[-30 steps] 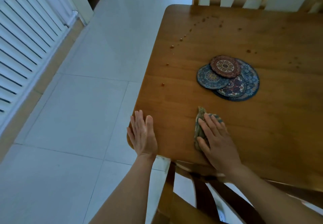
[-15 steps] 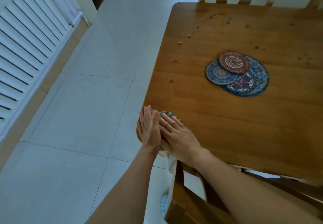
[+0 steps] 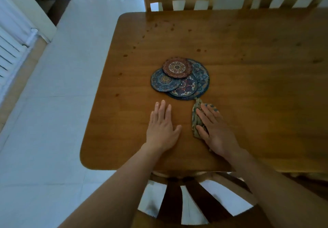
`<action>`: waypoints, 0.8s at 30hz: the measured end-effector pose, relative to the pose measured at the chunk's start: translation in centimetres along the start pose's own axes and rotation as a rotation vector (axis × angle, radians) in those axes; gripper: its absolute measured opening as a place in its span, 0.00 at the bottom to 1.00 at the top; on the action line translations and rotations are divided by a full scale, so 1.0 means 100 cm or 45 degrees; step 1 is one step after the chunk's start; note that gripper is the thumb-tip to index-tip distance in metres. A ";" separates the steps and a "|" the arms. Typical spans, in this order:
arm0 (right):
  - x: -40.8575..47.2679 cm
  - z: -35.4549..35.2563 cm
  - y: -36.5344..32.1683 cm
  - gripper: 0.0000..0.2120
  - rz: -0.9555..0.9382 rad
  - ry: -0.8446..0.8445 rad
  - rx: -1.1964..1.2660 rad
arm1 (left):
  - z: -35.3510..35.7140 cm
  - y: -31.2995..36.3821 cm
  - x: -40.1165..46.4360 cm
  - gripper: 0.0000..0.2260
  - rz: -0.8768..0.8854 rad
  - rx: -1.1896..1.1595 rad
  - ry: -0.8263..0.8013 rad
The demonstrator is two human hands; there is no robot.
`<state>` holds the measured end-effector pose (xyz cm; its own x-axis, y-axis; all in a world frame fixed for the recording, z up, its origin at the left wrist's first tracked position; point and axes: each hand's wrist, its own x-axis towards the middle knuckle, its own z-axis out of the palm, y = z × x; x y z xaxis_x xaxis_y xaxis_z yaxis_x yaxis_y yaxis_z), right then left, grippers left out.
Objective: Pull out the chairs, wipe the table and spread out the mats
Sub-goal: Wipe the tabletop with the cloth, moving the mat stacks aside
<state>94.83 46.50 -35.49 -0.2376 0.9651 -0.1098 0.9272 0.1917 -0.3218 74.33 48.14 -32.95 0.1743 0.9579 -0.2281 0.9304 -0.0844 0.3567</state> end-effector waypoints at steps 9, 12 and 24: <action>-0.022 -0.032 0.137 0.30 0.188 0.143 0.010 | 0.080 0.144 0.046 0.27 0.058 -0.048 0.238; -0.044 -0.047 0.207 0.31 0.360 0.163 -0.035 | 0.090 0.145 0.047 0.28 0.006 0.094 0.280; 0.063 -0.062 0.183 0.28 0.462 0.188 -0.077 | 0.094 0.147 0.050 0.26 -0.030 0.174 0.329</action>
<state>112.08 57.20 -36.18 0.1487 0.9865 -0.0684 0.9598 -0.1606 -0.2302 91.89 49.07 -37.35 0.0805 0.9967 0.0094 0.9710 -0.0805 0.2250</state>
